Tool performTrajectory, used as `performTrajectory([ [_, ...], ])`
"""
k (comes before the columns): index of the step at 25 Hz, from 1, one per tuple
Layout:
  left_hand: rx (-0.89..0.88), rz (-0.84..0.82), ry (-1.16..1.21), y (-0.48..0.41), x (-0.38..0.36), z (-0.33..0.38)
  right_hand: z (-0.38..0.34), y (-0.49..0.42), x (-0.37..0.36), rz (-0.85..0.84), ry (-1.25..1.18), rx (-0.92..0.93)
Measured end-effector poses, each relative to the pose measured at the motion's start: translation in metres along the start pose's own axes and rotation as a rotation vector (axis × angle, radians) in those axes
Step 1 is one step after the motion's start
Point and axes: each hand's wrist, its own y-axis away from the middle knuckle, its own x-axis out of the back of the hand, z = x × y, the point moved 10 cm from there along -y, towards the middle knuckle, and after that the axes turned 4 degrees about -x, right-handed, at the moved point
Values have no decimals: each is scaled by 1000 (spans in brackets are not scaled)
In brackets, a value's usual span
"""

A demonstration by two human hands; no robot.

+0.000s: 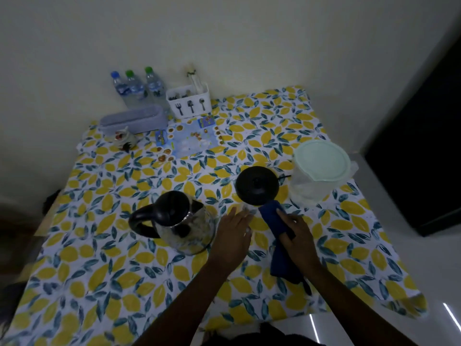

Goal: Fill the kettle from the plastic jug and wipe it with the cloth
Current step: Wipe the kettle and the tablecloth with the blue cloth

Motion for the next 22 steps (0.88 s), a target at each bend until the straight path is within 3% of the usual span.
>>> performTrajectory([
  [6,4,253,-34,29,104,-43,-125,-14,-5,76,-188,194],
  [10,181,401,-59,69,166,-110,-197,-22,-23,66,-288,286],
  [13,309,295,6,79,173,-157,-248,-30,-56,54,-243,363],
  [16,290,163,191,73,165,-169,-273,-37,-116,10,75,383],
  [18,283,122,290,72,164,-172,-264,-52,-138,-18,230,268],
  [22,282,75,340,70,163,-174,-250,-81,-144,-228,147,2],
])
